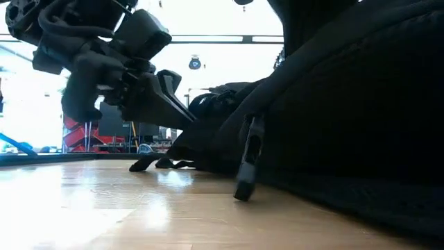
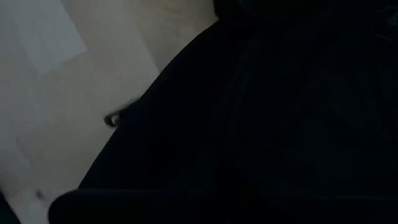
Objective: Unpack backpack
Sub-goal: Open the black backpack
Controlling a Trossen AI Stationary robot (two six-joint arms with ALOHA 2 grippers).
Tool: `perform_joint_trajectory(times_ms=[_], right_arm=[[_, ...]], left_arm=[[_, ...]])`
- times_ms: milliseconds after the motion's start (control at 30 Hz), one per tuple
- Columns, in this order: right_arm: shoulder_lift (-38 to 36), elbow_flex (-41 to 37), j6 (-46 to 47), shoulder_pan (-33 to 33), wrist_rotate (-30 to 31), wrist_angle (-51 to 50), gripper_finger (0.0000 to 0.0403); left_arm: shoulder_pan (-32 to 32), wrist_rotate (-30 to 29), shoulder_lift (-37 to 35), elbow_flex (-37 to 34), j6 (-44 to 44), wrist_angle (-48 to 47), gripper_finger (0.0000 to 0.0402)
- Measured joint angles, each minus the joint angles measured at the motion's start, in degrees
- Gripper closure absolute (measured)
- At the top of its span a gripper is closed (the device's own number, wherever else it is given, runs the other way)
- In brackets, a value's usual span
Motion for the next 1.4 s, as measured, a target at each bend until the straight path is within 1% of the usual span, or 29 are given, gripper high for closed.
perform_joint_trajectory(times_ms=[200,267,367,467,500,600,667,767,900,1033,1200,1333,1400], right_arm=[[0.0,0.0,-1.28,-1.04,1.44,0.07,0.0403],[0.0,0.0,-1.36,-1.2,1.45,0.07,0.0403],[0.0,0.0,-1.48,-1.18,1.47,0.07,0.0403],[0.0,-0.02,-2.54,-1.14,1.95,0.8,0.0403],[0.0,-0.04,-2.95,-1.03,2.49,1.47,0.0403],[0.0,-0.07,-5.04,-0.82,4.65,4.29,0.0403],[0.0,-0.09,-7.27,-1.27,5.25,7.08,0.0403],[0.0,-0.09,-10.32,-2.15,5.6,10.63,0.0403],[0.0,-0.09,-14.16,-3.38,5.92,12.88,0.0403],[0.0,-0.09,-15.99,-5.05,8.53,14.38,0.0403],[0.02,-0.09,-18.71,-7.45,9.41,17.02,0.0403],[0.01,-0.09,-20.47,-8.77,8.9,18.43,0.0403],[0.02,-0.09,-20.82,-9.15,8.8,18.55,0.0403]], left_arm=[[-0.28,10.45,0.0,0.0,2.24,1.13,0.0373],[-0.47,11.97,0.0,0.0,3.06,1.23,0.0373],[-0.58,11.97,0.0,0.0,3.41,1.25,0.0373],[-0.58,9.32,0.0,0.0,3.02,1.33,0.0373],[-0.58,7.4,0.0,0.0,2.78,1.49,0.0373],[-0.58,-1.31,-0.07,0.0,1.73,1.52,0.0373],[-0.56,-5.09,-0.7,0.0,2.34,0.7,0.0371],[-1.27,-5.93,-2.85,-0.02,2.87,0.33,0.0365],[-4.42,-5.92,-6.32,-0.02,6.83,-0.02,0.0352],[-7.78,-5.85,-8.83,-0.02,9.59,-2.04,0.0334],[-10.97,-5.82,-9.46,-0.02,9.59,-6.89,0.0306],[-12.06,-6.88,-9.46,-0.02,9.43,-12.51,0.028],[-12.17,-7.64,-9.46,-0.02,9.35,-13.67,0.0268]])
